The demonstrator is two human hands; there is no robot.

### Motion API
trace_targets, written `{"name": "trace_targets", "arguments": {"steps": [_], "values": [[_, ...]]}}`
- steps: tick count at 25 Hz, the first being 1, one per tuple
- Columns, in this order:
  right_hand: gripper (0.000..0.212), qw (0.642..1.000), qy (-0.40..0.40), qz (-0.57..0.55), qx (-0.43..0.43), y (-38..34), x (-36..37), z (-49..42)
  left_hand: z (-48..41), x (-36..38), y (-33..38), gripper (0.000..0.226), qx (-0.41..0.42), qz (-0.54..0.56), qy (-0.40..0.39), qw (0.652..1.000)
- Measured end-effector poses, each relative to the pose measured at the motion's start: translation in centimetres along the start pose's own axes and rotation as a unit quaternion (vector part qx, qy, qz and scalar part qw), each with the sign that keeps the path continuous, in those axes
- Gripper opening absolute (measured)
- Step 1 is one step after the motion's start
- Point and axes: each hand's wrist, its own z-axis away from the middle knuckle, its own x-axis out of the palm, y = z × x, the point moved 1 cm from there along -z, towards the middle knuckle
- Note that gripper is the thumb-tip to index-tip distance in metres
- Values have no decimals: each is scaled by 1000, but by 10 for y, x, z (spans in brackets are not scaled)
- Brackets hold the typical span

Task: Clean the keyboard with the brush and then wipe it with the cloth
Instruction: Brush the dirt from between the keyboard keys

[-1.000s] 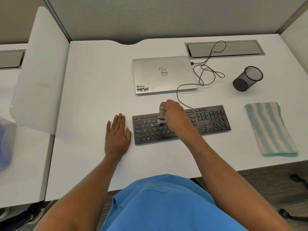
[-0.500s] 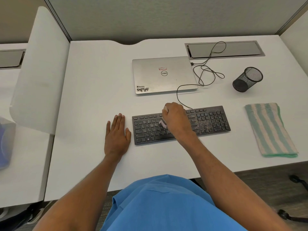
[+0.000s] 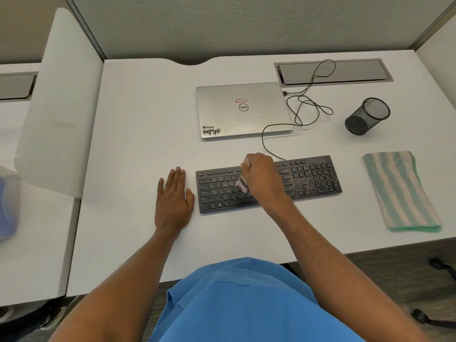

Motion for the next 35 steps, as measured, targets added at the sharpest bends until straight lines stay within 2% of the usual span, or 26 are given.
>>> {"name": "trace_targets", "arguments": {"steps": [2,7,11,17,22,27,29,32,35], "values": [[26,1000,-20,11,14,4,-3,0,0,0,0,66,-1,3,0,1000],[33,996,72,-42,-5,5,-9,3,0,-1,0,67,0,6,-2,1000],[34,997,58,-58,-9,8,1,7,0,-1,0,67,-2,7,-2,1000],[27,1000,4,2,24,8,1,4,0,-1,0,67,-2,6,-2,1000],[32,997,54,-59,5,10,4,10,0,0,0,67,-3,2,-6,1000],[29,1000,0,6,21,9,1,15,0,-1,1,67,-3,4,-5,1000],[26,999,-25,1,37,10,-2,16,0,-1,1,67,-3,6,-2,1000],[26,998,25,-61,17,6,-1,17,0,-1,0,67,-1,1,-4,1000],[34,997,39,-65,-3,-3,5,20,0,0,0,67,1,0,-2,1000]]}}
